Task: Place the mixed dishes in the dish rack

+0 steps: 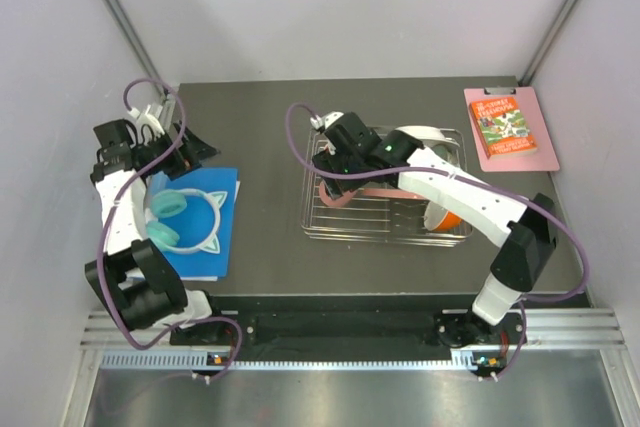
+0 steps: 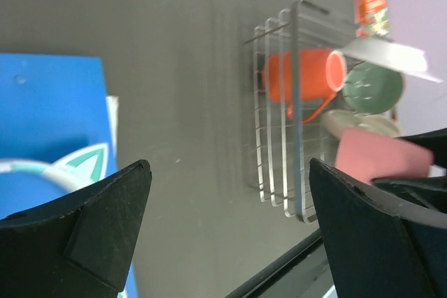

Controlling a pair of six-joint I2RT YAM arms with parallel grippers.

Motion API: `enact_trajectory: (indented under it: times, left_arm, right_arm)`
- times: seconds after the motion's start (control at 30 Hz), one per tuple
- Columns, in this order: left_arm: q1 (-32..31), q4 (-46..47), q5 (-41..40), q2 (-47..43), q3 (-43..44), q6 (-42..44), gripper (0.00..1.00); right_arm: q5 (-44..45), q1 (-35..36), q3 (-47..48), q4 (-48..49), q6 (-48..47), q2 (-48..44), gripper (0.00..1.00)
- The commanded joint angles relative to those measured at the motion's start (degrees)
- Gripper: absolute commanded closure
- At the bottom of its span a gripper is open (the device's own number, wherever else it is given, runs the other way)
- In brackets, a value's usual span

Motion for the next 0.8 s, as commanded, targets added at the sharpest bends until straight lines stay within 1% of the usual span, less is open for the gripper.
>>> enact_trajectory:
  times: [0.0,0.13,0.27,0.43,0.77]
  left_arm:
    - [-0.23,-4.12,-5.48,-3.58,0.87,7.86,0.01]
    - [-1.54,-3.51,-8.91,-4.82,-0.62,9.10,0.01]
    - [-1.81,-3.24,-9.70,-4.04,-1.06,9.71,0.01]
    - [-2.16,-4.12,-9.80,-1.48,-0.63,11.29,0.01]
    - [-2.25,-2.71,-8.83,-1.74,-0.89,10.77,0.01]
  right_arm:
    - [6.64,1.53,4.48,-1.28,-3.13,0.82,1.00]
    - [6.56,2.32,4.65,-1.11,-3.13,3.02,1.00]
    - [6.04,2.94,4.21,-0.23,-3.13,5.83,1.00]
    - [5.42,3.11,3.77,1.09,-3.22,8.38,1.00]
    - [4.01,3.11,2.98,2.23,-3.66,13.30,1.00]
